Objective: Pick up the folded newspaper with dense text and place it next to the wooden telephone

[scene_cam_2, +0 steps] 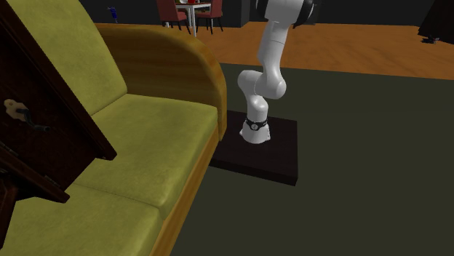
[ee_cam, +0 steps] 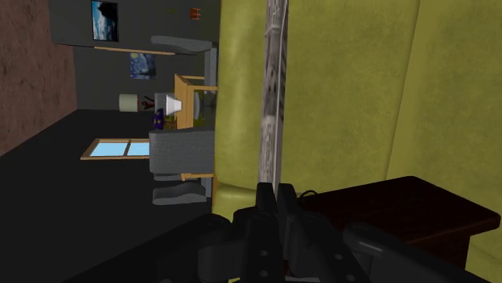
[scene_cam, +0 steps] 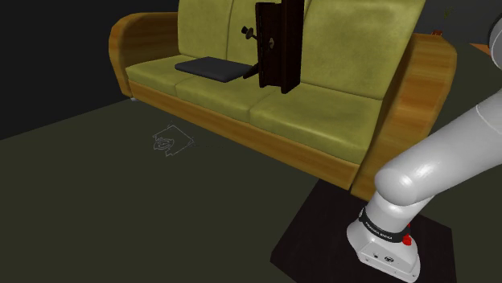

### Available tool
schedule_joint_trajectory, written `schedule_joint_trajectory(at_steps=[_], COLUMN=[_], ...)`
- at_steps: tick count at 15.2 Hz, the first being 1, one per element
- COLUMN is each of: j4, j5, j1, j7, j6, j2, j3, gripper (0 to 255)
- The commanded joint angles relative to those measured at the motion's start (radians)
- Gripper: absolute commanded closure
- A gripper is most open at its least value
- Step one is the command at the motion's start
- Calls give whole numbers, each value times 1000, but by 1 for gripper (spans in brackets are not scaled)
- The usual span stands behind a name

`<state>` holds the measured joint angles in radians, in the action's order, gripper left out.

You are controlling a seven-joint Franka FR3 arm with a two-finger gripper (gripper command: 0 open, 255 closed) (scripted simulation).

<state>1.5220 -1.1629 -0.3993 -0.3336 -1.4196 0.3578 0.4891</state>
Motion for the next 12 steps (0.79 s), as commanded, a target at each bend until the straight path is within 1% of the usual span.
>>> schedule_joint_trajectory(at_steps=[1,6,12], j4=[-49,-160,-99], j5=[-14,-49,0], j1=[-7,-20,-46], j7=[-23,-75,-109], j6=[14,51,-137], j2=[-25,-79,-52], j3=[11,43,-126], gripper=[255,255,255])
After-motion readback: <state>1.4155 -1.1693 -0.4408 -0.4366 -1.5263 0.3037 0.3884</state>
